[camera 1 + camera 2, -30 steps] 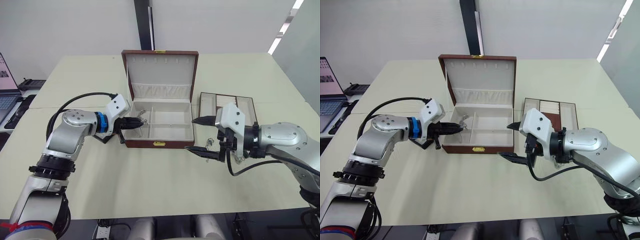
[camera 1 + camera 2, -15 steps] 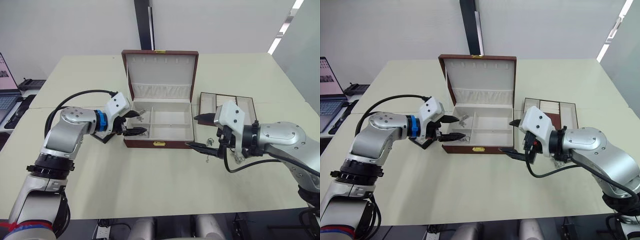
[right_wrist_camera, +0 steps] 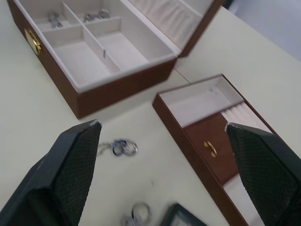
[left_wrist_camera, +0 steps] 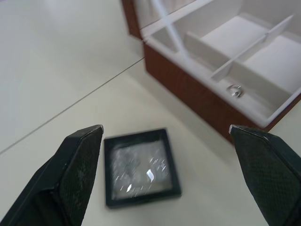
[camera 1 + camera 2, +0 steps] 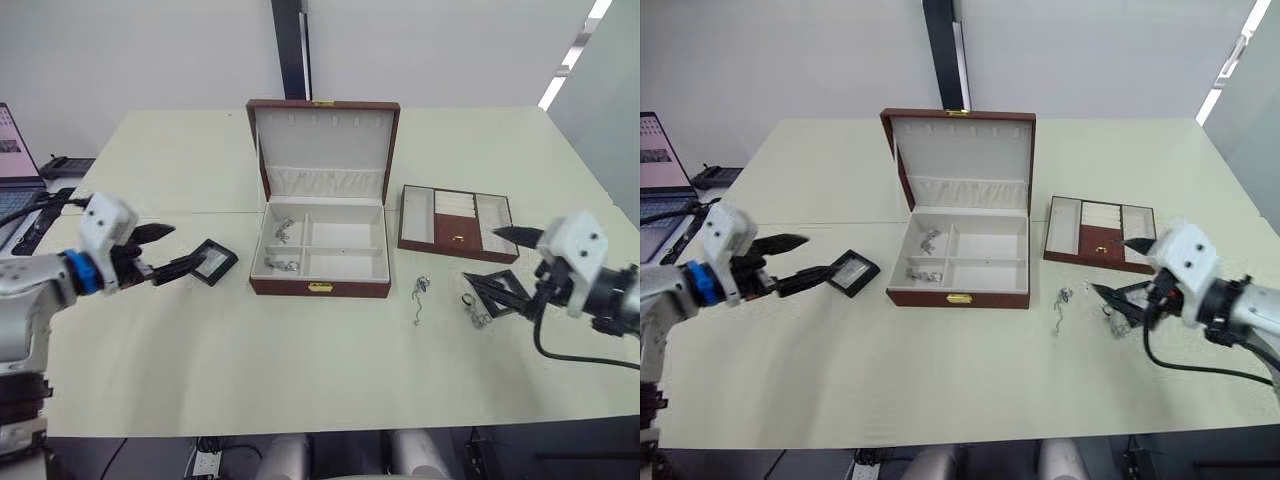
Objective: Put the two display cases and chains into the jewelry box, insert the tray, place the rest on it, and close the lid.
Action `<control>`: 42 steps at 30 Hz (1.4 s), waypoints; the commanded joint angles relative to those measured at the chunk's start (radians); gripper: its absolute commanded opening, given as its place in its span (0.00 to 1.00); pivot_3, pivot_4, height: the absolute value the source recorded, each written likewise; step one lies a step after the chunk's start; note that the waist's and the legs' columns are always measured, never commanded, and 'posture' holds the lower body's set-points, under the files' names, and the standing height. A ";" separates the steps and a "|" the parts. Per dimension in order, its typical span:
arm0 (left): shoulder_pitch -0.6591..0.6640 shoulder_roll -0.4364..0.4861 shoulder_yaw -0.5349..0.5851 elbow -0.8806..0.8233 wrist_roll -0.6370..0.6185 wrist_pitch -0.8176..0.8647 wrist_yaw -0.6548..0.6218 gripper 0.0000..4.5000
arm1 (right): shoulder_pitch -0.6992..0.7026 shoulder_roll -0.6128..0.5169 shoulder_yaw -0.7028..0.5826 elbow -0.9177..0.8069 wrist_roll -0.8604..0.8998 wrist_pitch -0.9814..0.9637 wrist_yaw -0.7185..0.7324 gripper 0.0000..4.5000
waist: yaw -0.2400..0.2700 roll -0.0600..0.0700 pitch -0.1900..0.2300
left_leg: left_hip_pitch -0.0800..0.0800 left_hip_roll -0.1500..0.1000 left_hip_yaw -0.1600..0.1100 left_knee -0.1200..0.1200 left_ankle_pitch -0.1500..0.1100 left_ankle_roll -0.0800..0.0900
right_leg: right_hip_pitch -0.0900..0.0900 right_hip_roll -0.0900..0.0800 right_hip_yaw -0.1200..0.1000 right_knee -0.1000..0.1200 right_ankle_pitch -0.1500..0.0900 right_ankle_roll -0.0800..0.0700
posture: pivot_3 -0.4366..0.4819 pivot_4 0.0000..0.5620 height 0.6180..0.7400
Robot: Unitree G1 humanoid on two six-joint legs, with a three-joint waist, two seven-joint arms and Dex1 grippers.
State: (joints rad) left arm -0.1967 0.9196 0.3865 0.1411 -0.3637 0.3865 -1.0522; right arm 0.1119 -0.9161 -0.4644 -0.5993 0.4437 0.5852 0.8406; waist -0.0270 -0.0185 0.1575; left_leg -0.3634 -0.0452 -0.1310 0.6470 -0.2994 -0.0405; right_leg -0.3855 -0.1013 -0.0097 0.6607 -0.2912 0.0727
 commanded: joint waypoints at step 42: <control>0.253 -0.010 0.106 0.192 -0.020 -0.235 -0.014 0.99 | 0.235 0.006 -0.130 0.030 0.025 -0.129 0.142 1.00 | -0.002 0.000 0.000 | 0.001 0.002 0.000 0.000 -0.001 0.000 | 0.001 0.001 0.000 0.000 0.000 0.000 | 0.48 0.27 1.00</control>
State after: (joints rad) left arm 0.0670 0.8955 0.4705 0.3708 -0.3580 0.1548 -1.0612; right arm 0.3699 -0.8928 -0.6037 -0.5133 0.4262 0.4296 0.9936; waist -0.0293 -0.0183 0.1571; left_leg -0.3619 -0.0431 -0.1316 0.6468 -0.2999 -0.0402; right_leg -0.3846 -0.1005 -0.0091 0.6610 -0.2913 0.0726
